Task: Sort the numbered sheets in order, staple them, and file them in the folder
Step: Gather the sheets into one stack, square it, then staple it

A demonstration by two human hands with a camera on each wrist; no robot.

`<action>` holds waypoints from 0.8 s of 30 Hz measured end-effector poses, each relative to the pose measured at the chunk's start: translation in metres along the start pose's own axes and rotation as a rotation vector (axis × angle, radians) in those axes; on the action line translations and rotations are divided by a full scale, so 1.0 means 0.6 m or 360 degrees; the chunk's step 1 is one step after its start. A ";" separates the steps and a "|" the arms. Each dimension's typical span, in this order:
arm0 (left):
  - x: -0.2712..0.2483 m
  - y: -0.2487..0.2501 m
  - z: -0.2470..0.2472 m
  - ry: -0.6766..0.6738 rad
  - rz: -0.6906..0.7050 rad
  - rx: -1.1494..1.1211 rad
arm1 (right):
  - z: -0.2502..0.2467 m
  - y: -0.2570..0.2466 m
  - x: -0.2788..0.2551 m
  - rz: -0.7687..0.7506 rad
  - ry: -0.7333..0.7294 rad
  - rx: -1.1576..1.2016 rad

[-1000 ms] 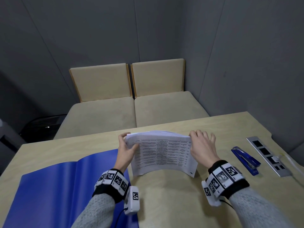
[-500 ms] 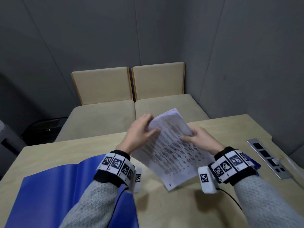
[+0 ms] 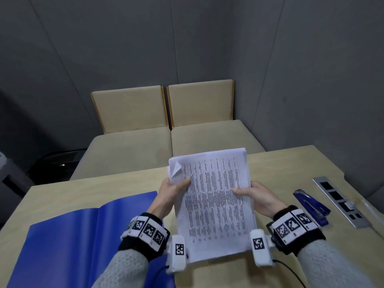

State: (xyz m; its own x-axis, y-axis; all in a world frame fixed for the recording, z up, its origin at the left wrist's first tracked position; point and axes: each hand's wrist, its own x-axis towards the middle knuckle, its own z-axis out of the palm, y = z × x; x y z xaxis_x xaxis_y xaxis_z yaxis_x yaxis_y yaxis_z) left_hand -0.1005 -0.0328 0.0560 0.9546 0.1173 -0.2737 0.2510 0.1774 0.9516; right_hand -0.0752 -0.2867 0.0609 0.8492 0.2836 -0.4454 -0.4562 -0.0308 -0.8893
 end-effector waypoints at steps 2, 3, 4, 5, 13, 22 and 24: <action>-0.004 0.005 0.016 0.0212 0.0107 0.0025 | 0.016 0.003 -0.001 -0.0074 0.0045 0.0055; -0.009 0.010 0.027 0.0285 0.0190 0.0034 | 0.024 0.003 -0.001 -0.0156 0.0080 0.0076; -0.016 0.017 0.038 0.0335 0.0287 0.0033 | 0.032 0.000 -0.001 -0.0250 0.0126 0.0098; -0.022 0.021 0.047 0.0358 0.0390 0.0037 | 0.040 -0.004 -0.002 -0.0342 0.0190 0.0125; -0.021 -0.020 0.042 0.0354 0.0524 0.0006 | 0.066 0.003 0.003 -0.0725 0.0337 0.0022; 0.000 -0.010 0.027 0.0578 0.0608 0.0041 | 0.067 -0.010 0.022 -0.1455 0.0791 -0.1193; 0.000 -0.005 0.034 0.0590 0.0644 0.0039 | 0.062 -0.009 0.028 -0.1514 0.0798 -0.1505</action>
State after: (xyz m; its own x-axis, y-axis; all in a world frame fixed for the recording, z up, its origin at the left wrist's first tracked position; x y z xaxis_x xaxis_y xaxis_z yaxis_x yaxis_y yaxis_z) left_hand -0.0978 -0.0531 0.0562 0.8565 0.5086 0.0879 -0.1165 0.0247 0.9929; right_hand -0.0687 -0.2461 0.0619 0.8193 0.2019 0.5366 0.5054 -0.6963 -0.5097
